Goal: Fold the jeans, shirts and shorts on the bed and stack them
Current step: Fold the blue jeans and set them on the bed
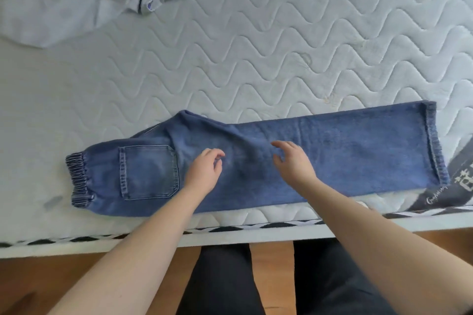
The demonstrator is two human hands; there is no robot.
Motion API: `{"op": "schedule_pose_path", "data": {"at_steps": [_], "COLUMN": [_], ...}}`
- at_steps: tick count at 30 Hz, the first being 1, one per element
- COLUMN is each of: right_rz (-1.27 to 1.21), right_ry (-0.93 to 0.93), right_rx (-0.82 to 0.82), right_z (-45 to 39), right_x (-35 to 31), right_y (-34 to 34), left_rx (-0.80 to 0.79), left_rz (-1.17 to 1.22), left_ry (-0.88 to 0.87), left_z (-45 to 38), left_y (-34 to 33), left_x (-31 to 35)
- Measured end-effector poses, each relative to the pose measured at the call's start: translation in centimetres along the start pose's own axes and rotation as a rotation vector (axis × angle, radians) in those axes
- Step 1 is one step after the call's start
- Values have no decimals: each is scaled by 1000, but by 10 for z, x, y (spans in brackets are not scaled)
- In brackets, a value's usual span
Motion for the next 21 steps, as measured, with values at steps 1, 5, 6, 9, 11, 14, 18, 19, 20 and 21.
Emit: {"op": "schedule_pose_path", "data": {"at_steps": [1, 5, 6, 9, 11, 14, 18, 19, 20, 21], "right_rz": [2, 75, 113, 229, 270, 347, 423, 425, 423, 422], "right_ry": [18, 88, 105, 132, 107, 53, -36, -49, -52, -45], "right_rx": [6, 58, 67, 77, 85, 101, 80, 83, 92, 101], "right_z": [-4, -25, -31, -51, -63, -78, -91, -93, -94, -97], "right_x": [-13, -58, -67, -87, -93, -93, -87, -85, -84, -82], "right_y": [-9, -37, -43, -56, -62, -65, -58, -55, -53, -51], "left_rx": [27, 143, 156, 165, 165, 164, 178, 179, 178, 173], "left_rz": [13, 31, 29, 7, -14, -54, -98, -112, -129, -147], "left_ry": [-1, -11, -24, -70, -86, -109, -111, -99, -85, -67], "left_z": [1, -3, -5, -16, -25, -40, -63, -70, -76, -83], "left_y": [10, 49, 57, 73, 78, 79, 79, 80, 81, 82], "left_x": [-12, -44, -48, -53, -55, -55, -56, -56, -58, -59]}}
Point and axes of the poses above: each hand's wrist, its own z-axis away from the middle knuckle, its own y-axis out of the back of the hand, x = y × z, the point moved 3 cm from there along -z, towards the middle knuckle, and after that the axes turned 2 degrees about -x, right-handed, at the moved point
